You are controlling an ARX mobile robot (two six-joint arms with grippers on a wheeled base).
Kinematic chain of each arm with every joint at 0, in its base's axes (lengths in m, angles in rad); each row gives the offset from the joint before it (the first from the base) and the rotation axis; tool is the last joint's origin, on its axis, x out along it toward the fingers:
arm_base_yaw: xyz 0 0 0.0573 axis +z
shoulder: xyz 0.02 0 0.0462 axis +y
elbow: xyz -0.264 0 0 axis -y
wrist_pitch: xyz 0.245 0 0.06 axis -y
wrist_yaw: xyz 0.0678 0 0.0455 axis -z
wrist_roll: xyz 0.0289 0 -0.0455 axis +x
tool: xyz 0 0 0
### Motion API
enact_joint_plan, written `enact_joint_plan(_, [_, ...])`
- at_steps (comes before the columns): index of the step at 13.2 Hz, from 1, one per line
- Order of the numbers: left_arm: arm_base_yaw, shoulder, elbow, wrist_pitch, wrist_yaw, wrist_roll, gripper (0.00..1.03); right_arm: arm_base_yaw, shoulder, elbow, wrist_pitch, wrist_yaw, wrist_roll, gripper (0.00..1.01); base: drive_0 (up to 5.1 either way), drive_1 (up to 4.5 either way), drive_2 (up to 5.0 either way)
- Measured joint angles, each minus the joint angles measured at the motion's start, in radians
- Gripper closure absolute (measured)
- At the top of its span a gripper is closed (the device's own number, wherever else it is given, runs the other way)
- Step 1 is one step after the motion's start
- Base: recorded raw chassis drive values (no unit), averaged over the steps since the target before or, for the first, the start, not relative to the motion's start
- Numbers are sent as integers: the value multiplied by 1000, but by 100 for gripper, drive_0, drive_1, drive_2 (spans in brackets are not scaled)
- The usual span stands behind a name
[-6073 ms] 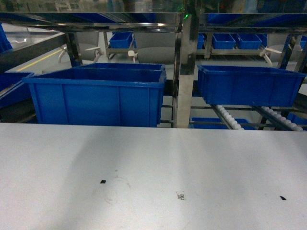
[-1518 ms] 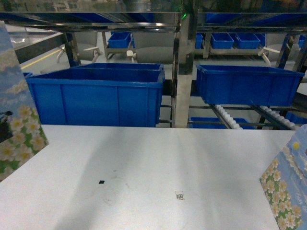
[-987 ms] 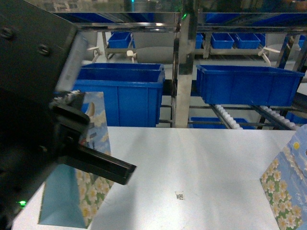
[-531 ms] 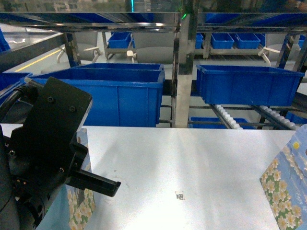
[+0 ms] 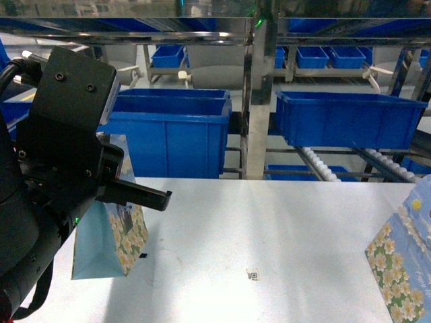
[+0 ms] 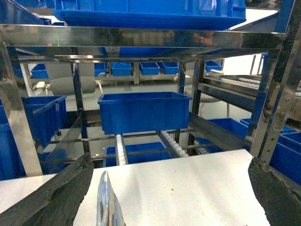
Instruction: Move flower gift bag to table near conveyor
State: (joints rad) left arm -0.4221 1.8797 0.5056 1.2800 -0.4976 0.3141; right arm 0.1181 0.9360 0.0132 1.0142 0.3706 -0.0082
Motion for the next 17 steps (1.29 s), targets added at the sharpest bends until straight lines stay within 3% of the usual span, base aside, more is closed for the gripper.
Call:
enact_joint_plan(3, [32,56,74,5,24,-14,101,0,0,0,0,0,0,3,0,0,0])
enact_joint_plan(6, [51,129,105,-1,27,-75,101,0,0,0,0,0,0,3,0,0,0])
enact_joint_plan(13, [-3,195,87,35,-42,-151,101,0,0,0,0,0,0,3,0,0,0])
enact_joint_plan(17, [-50,180,-11,38,-77,-153,101,0,0,0,0,0,0,3,0,0,0])
